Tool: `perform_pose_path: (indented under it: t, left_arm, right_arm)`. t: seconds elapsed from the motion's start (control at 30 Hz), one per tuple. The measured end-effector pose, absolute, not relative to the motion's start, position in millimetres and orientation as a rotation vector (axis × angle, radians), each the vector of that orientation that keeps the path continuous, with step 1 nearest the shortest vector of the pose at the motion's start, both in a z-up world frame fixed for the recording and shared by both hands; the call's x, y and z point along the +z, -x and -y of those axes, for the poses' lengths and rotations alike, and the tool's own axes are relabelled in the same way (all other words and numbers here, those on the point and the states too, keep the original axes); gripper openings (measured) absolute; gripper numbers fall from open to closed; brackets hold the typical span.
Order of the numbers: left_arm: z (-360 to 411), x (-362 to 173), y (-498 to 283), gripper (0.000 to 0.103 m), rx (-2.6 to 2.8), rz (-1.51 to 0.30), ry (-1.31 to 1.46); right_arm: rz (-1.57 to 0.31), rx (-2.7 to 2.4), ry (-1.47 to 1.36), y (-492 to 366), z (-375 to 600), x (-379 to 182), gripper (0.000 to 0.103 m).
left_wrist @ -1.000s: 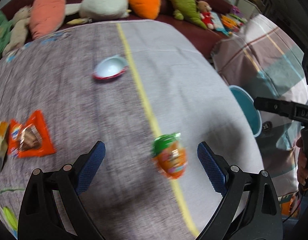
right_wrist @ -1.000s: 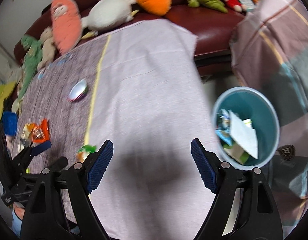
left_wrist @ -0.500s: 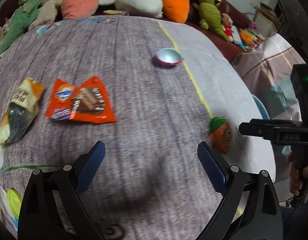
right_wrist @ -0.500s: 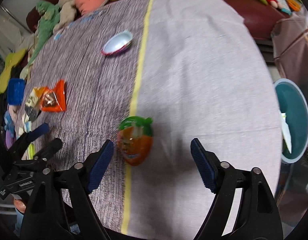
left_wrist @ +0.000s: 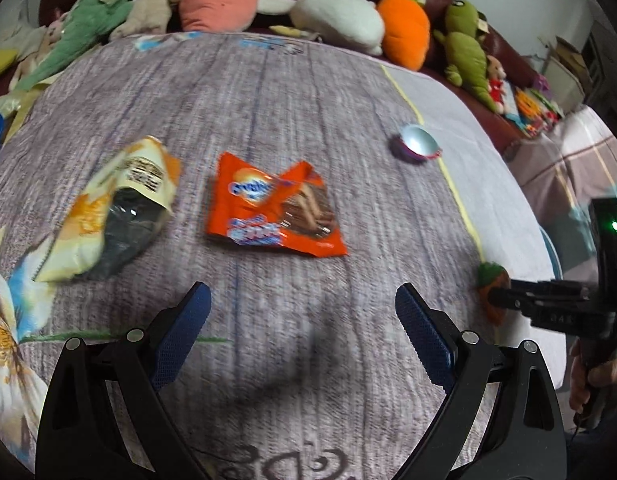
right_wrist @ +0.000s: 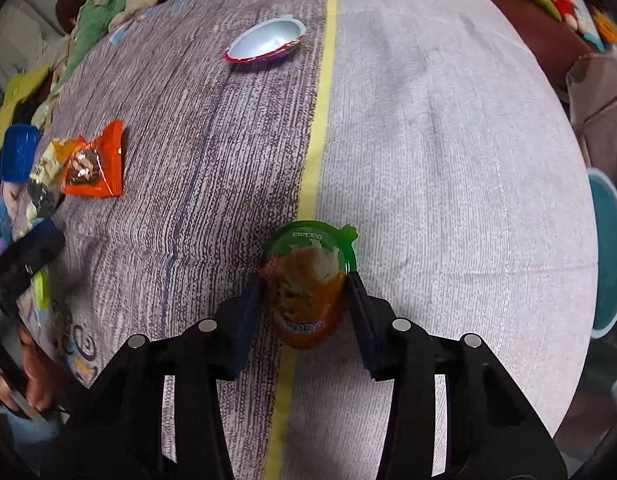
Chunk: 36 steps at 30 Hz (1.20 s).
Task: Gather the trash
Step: 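Grasp the carrot-shaped candy egg with the right tool while the left tool grasps the orange Ovaltine packet, then carry the Ovaltine packet and candy egg over the teal bin and open both tools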
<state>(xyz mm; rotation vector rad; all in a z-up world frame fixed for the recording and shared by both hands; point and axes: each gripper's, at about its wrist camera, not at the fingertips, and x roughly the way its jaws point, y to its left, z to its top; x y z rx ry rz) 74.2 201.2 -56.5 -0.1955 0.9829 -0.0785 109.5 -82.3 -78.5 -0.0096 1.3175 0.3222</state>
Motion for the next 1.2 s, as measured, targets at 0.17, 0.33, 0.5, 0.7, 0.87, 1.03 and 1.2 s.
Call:
perform_pose_path:
  t: [0.17, 0.33, 0.5, 0.7, 0.87, 1.03, 1.2]
  left_arm:
    - [-214, -54, -89, 0.094, -0.048, -0.971, 0.185]
    - [-222, -58, -110, 0.094, -0.042, -0.978, 0.188]
    - [-223, -68, -132, 0.094, -0.046, -1.004, 0.194]
    - [-217, -82, -146, 0.093, -0.067, -1.025, 0.209]
    - [-202, -80, -141, 0.058, -0.051, -1.004, 0.179]
    - [-183, -72, -135, 0.052, -0.073, -1.000, 0.169]
    - [-154, -61, -130, 0.052, -0.123, -0.991, 0.148]
  right_arm:
    - [-1.290, 0.332, 0.008, -114, 81, -67, 0.040]
    - [-1.262, 0.336, -0.015, -120, 83, -55, 0.041]
    - [-1.253, 0.330, -0.046, -128, 90, -50, 0.041]
    - [-1.260, 0.325, -0.071, -132, 98, -54, 0.041]
    - [-1.263, 0.325, -0.092, -137, 103, -57, 0.041]
    - [-1.258, 0.322, -0.109, -140, 111, -58, 0.041]
    - [-1.235, 0.313, -0.128, -142, 124, -53, 0.041]
